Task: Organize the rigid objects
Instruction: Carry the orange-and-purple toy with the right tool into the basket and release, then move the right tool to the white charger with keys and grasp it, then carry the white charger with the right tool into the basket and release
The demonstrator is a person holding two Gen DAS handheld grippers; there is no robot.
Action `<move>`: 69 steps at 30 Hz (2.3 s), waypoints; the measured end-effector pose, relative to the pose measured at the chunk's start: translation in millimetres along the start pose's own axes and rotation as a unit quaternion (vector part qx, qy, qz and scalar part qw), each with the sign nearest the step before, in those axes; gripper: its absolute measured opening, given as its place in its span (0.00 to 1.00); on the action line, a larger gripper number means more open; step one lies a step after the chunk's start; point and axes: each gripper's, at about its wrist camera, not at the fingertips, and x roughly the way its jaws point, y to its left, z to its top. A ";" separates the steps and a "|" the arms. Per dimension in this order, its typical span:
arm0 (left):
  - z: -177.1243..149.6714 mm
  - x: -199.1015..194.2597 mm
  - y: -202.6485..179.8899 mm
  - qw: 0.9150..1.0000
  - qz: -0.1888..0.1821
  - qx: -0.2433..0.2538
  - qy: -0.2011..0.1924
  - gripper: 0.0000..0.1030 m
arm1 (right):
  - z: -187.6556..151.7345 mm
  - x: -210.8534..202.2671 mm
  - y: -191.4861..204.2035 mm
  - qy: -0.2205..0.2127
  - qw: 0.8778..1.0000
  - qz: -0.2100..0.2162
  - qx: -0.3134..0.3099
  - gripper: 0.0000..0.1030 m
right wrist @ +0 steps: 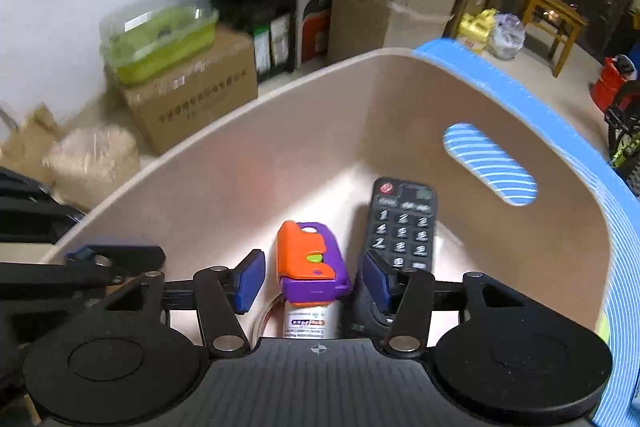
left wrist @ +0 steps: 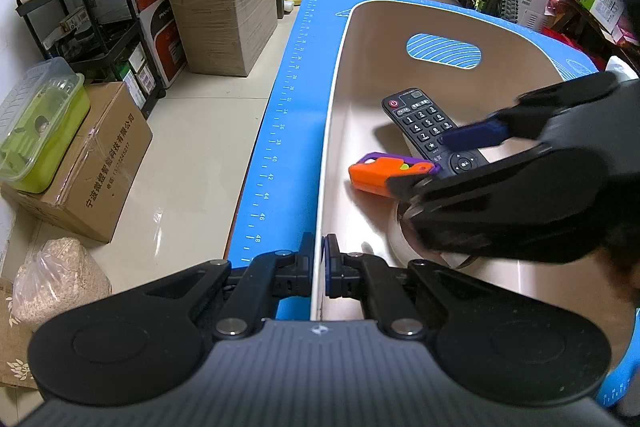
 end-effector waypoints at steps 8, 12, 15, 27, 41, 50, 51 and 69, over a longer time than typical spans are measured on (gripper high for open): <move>0.4 -0.1 -1.2 1.000 0.002 0.000 0.001 0.06 | -17.4 -72.2 -40.9 -0.089 0.994 -0.016 0.064 0.62; 0.1 -0.2 -1.3 1.000 0.003 0.000 0.001 0.06 | -32.4 -95.4 -71.3 -0.109 0.988 -0.043 0.104 0.62; -0.4 0.1 -0.7 1.000 0.003 0.000 0.001 0.06 | -44.8 -106.3 -97.1 -0.113 0.983 -0.069 0.128 0.62; -1.4 -0.8 0.6 1.000 0.004 0.001 0.001 0.06 | -93.9 -67.6 -164.8 -0.092 0.964 -0.118 0.219 0.62; -1.1 0.0 0.4 1.000 0.004 0.001 0.001 0.06 | -105.8 0.9 -175.2 -0.072 0.962 -0.099 0.243 0.62; -0.3 -0.5 0.3 1.000 0.005 0.001 0.002 0.06 | -107.4 27.4 -177.6 -0.074 0.955 -0.112 0.266 0.59; -0.4 -0.6 0.5 1.000 0.005 0.001 0.002 0.06 | -107.2 27.0 -178.0 -0.079 0.954 -0.115 0.265 0.59; -0.1 -0.4 0.1 1.000 0.005 0.001 0.003 0.06 | -111.1 6.4 -185.6 -0.088 0.945 -0.164 0.269 0.42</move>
